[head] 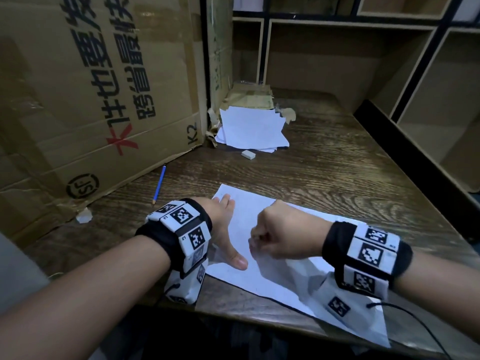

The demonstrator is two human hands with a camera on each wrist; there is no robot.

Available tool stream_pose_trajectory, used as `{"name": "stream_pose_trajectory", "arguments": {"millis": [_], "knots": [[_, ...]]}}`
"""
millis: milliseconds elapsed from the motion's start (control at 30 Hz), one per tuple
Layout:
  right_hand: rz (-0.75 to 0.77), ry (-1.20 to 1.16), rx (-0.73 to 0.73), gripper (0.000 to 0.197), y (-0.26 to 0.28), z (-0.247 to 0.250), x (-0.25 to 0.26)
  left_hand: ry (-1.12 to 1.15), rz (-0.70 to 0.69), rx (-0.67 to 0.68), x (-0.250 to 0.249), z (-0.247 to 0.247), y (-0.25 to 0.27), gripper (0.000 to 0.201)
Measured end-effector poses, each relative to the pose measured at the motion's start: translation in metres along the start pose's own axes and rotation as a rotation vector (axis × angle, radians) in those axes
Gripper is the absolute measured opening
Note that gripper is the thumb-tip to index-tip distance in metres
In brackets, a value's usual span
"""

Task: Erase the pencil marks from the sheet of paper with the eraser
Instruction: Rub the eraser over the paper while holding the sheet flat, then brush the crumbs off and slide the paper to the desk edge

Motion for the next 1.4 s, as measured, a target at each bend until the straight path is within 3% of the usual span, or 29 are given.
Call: {"name": "stream_pose_trajectory", "arguments": {"millis": [67,200,367,633,767,867,1000,1067,1133,1200,1267,1333,1400], "knots": [[-0.008,0.012,-0.046,0.022,-0.006,0.004,-0.018,0.018,-0.007,-0.008,0.0,0.0,0.001,0.156],[-0.228,0.029,-0.115,0.019,-0.02,0.014,-0.083,0.029,-0.025,-0.01,0.001,0.002,0.002,0.155],[-0.419,0.043,-0.262,0.022,-0.064,0.035,-0.127,0.033,-0.037,0.004,0.001,0.0,-0.003,0.155],[-0.477,0.113,-0.157,0.032,-0.13,0.028,-0.135,0.082,-0.067,0.003,0.005,-0.005,-0.006,0.157],[-0.481,0.149,-0.13,0.03,-0.111,0.03,-0.131,0.076,-0.102,0.019,-0.001,0.005,-0.002,0.151],[-0.363,0.148,-0.086,0.03,-0.08,0.032,-0.112,0.042,-0.16,0.002,-0.012,0.02,-0.002,0.144],[-0.173,0.158,0.178,0.055,-0.027,0.019,-0.084,-0.109,-0.229,-0.003,-0.043,0.033,-0.013,0.134],[-0.21,0.175,0.248,0.073,0.001,0.013,-0.081,-0.107,-0.148,-0.037,-0.056,0.037,-0.018,0.112],[-0.275,0.159,0.232,0.079,0.024,0.009,-0.084,-0.156,-0.145,-0.049,-0.066,0.037,-0.021,0.1],[-0.31,0.165,0.23,0.082,0.041,0.01,-0.084,-0.266,-0.203,-0.039,-0.071,0.037,-0.023,0.105],[-0.316,0.179,0.244,0.082,0.054,0.013,-0.081,-0.196,-0.141,-0.04,-0.069,0.039,-0.025,0.099],[-0.323,0.2,0.26,0.079,0.064,0.017,-0.076,-0.048,-0.041,-0.13,-0.071,0.045,-0.028,0.076],[-0.341,0.212,0.237,0.061,0.068,0.021,-0.071,-0.041,-0.006,-0.16,-0.072,0.05,-0.026,0.063]]}}
Point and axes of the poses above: each hand's wrist, its own y-axis away from the middle knuckle, its own z-axis out of the back of the hand, x = y × z, the point moved 5 cm from there along -y, towards the middle knuckle, and after that the axes turned 13 degrees about -x, right-handed, at the moved point
